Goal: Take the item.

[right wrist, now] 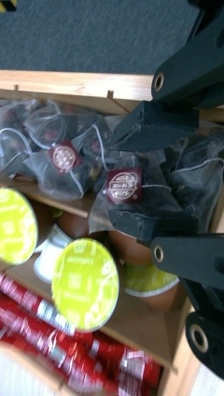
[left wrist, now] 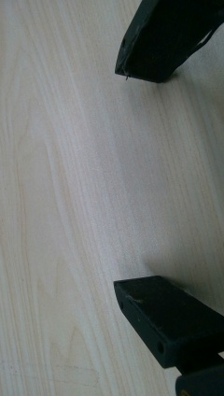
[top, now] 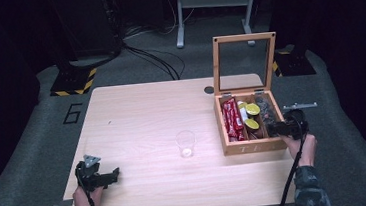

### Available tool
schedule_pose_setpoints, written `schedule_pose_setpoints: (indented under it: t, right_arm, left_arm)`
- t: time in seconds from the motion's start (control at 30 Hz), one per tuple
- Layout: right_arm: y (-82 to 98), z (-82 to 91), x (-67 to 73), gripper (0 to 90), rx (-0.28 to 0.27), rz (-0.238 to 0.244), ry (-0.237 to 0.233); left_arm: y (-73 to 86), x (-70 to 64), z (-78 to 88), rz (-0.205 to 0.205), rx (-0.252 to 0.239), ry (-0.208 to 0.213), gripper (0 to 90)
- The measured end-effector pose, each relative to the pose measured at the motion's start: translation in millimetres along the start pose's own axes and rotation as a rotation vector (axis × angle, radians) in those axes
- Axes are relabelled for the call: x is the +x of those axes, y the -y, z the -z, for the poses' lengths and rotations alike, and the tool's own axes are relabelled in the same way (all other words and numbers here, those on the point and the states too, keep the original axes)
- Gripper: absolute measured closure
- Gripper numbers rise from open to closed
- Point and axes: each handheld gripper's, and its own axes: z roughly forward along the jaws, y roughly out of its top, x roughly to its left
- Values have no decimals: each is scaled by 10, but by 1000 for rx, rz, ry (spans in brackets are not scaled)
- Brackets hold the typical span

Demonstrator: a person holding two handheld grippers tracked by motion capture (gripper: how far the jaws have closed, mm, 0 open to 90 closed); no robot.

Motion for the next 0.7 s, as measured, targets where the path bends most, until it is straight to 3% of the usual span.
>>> schedule_pose_setpoints:
  t: [0.23, 0.37, 0.57, 0.63, 0.7]
  right_arm:
    - [-21, -144, 25, 620, 80, -41, 3]
    - [-24, -176, 25, 734, 103, -44, 5]
    - [13, -157, -7, 807, 73, -58, -11]
    - [25, -132, -32, 818, 47, -30, -12]
    - [32, -90, -30, 831, 21, -35, -9]
  left_arm:
    - [-2, 2, 1, -2, 2, -2, 4]
    - [-3, 0, -2, -1, 0, -3, 4]
    - [-4, 0, 0, -2, 2, -3, 4]
    - [-3, 0, -1, -1, 0, -3, 4]
    - [-3, 0, -1, -1, 0, -3, 4]
